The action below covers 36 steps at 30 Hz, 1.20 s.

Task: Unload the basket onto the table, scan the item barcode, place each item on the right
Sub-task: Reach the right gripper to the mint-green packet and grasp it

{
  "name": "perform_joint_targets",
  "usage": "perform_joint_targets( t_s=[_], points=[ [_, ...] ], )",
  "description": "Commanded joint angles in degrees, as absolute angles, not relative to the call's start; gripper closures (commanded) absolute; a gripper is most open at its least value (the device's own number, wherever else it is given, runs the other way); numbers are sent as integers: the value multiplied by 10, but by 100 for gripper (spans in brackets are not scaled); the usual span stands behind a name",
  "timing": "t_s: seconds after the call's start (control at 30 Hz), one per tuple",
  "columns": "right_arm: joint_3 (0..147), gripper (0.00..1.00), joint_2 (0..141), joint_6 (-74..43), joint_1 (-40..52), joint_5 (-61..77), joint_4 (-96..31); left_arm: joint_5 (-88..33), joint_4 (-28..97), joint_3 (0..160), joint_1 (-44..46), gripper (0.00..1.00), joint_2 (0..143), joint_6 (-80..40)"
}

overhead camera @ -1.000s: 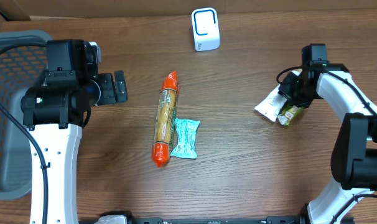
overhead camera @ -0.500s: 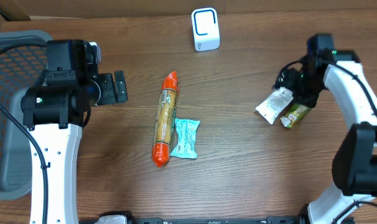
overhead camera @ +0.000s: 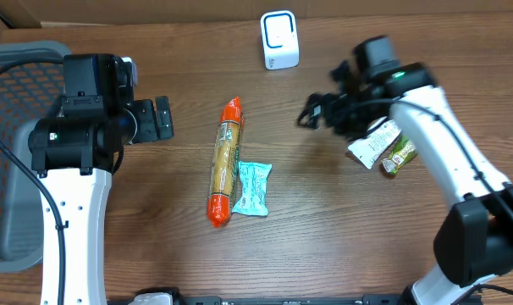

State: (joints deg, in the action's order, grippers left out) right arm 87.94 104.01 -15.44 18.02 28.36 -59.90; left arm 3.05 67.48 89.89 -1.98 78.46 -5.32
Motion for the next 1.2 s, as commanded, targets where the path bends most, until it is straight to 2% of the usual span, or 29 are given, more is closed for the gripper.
perform_joint_targets(
  t_s=[0.0,0.13,0.3,0.6,0.67,0.9,1.03,1.1,1.17],
  points=[
    [844,0,1037,-203,236,297,-560,34,673,909,-18,0,786,-38],
    [803,2,1049,-241,291,286,-460,34,673,909,-18,0,786,-38],
    [805,6,1099,-255,323,279,-399,34,673,909,-18,1,786,-38],
    [852,11,1191,-287,321,298,-416,34,673,909,-18,0,786,-38],
    [851,15,1202,-305,323,305,-414,34,673,909,-18,0,786,-38],
    [851,38,1216,-331,347,316,-407,34,673,909,-18,0,786,-38],
    [852,73,1216,-333,346,319,-406,34,673,909,-18,0,786,-38],
    [852,93,1216,-333,343,321,-406,34,673,909,-18,1,786,-38],
    [852,96,1214,-332,333,333,-406,34,673,909,-18,0,786,-38]
  ],
)
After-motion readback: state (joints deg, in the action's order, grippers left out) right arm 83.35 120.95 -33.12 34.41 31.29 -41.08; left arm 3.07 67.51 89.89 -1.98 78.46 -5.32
